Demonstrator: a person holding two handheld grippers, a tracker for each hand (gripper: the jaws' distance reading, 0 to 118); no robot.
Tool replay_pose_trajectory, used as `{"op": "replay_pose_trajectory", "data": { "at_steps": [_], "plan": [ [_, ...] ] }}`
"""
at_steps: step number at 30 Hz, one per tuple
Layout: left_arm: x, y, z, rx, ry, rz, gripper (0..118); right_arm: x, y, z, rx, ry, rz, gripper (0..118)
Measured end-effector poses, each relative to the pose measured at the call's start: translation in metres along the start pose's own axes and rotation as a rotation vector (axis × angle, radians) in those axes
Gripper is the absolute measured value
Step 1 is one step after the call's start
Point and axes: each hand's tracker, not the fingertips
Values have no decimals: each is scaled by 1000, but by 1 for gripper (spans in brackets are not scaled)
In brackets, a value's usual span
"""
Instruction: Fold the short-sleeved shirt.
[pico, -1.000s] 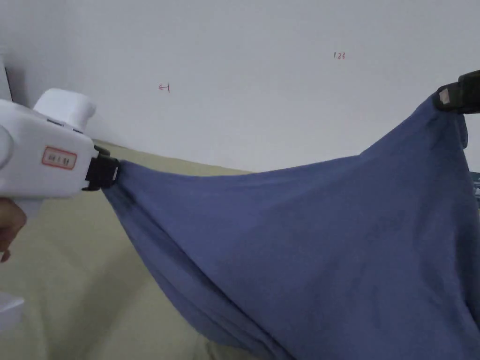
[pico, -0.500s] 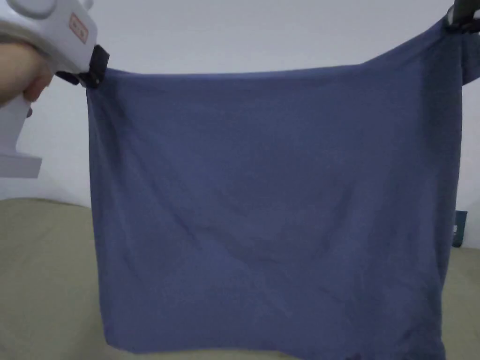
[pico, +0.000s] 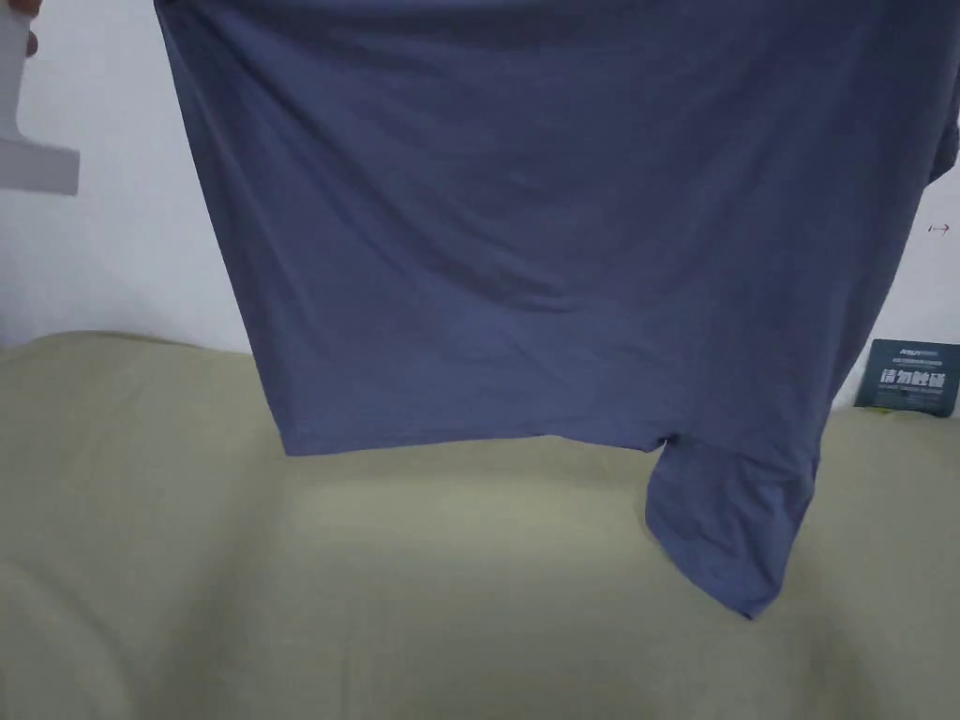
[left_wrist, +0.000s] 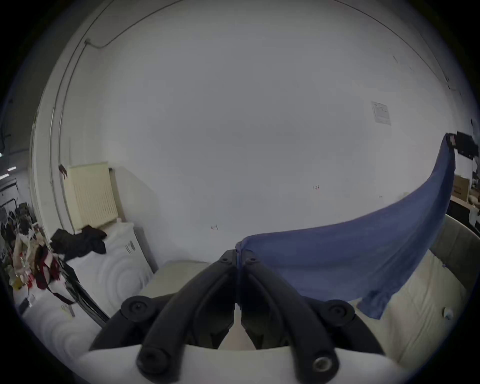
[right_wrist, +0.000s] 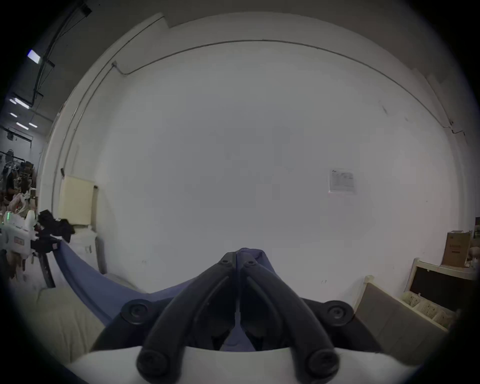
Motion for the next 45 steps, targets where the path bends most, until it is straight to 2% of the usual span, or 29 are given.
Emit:
{"op": "replay_pose_trajectory", "data": {
  "at_steps": [1, 6, 11, 14, 16, 18, 23, 27, 34, 38, 45],
  "plan": [
    [0, -12, 0, -18, -13, -5, 1, -1, -12, 4, -29, 34, -11, 3],
    [3, -79, 13, -82, -71, -40, 1, -13, -77, 41, -154, 82, -11, 3],
    [24, -140, 62, -127, -137, -43, 1, -21, -130, 92, -228, 117, 1, 3],
    [41, -174, 96, -150, -162, -59, 1, -20, -154, 125, -281, 133, -62, 3],
    [16, -192, 86, -176, -177, -63, 1, -23, -168, 147, -305, 161, -72, 3],
    [17, -215, 105, -189, -201, -64, 1, -25, -184, 172, -319, 139, -74, 3],
    [17, -276, 149, -243, -234, -37, 1, -24, -231, 236, -406, 173, -138, 3],
    [12, -325, 172, -323, -283, 28, 1, -28, -270, 282, -466, 156, -219, 3],
    [-4, -408, 204, -406, -276, 142, 1, -37, -335, 344, -567, 154, -285, 3],
    [-13, -437, 221, -431, -270, 154, 1, -43, -358, 372, -613, 146, -332, 3],
    [-28, -478, 233, -465, -286, 162, 1, -58, -396, 411, -713, 135, -317, 3]
  ]
}}
